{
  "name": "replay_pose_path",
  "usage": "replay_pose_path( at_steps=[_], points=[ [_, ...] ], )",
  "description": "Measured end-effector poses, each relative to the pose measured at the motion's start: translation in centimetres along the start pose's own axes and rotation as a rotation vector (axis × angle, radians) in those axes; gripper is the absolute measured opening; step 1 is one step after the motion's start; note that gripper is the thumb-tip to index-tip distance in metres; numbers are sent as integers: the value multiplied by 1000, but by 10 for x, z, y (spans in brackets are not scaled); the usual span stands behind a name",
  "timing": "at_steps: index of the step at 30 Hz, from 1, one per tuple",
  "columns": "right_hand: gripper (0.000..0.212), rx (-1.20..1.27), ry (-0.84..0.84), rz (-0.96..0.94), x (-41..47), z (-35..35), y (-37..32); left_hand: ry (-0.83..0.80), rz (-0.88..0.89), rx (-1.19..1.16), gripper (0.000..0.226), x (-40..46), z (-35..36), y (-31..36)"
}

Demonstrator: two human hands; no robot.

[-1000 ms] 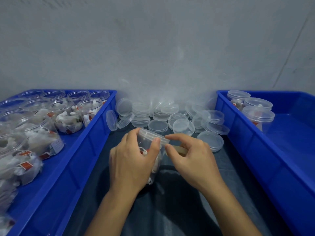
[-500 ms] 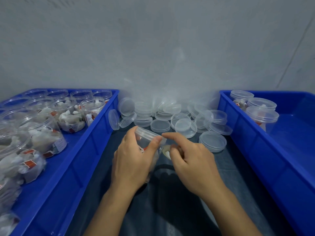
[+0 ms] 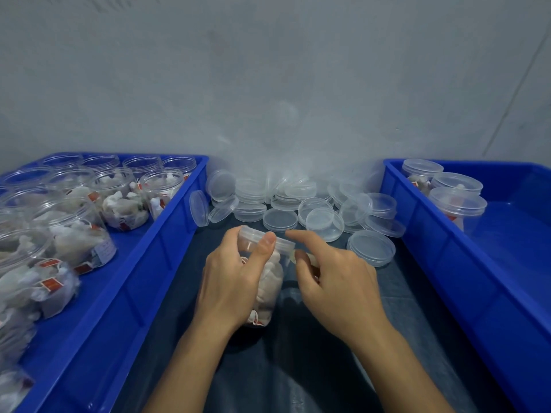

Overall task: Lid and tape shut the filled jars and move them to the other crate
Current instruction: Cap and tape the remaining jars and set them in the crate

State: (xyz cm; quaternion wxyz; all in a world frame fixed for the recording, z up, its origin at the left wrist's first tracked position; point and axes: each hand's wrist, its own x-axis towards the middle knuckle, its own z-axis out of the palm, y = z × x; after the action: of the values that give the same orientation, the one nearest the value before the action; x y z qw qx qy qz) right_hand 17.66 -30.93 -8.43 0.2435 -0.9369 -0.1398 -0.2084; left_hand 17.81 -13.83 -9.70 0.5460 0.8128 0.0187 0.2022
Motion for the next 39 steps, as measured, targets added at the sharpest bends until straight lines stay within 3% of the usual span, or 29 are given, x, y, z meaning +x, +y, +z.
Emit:
replay_pose_path(
  at_steps=[9,14,16,18,21,28,34,39],
  points=[
    [41,30,49,40,-1,6,-1,-53,-19,-77,57,1,0,-5],
    [42,55,71,40,-2,6,-1,-103,-81,-157,43,4,0,-7],
    [43,65,79,30,-2,5,-1,-91,-64,-86,51,2,2,-6],
    [42,68,91,20,-2,4,-1,-5,-6,55,73,0,5,-4],
    [41,42,97,9,-3,4,-2,132,108,177,66,-7,7,3],
    [46,1,54,28,-5,3,-2,26,112,386,85,-12,16,5],
    [46,60,6,57,-2,-1,-1,27,79,242,86,-5,6,-1],
    [45,-37,19,64,-1,1,1,20,47,100,79,-4,5,-1]
  ],
)
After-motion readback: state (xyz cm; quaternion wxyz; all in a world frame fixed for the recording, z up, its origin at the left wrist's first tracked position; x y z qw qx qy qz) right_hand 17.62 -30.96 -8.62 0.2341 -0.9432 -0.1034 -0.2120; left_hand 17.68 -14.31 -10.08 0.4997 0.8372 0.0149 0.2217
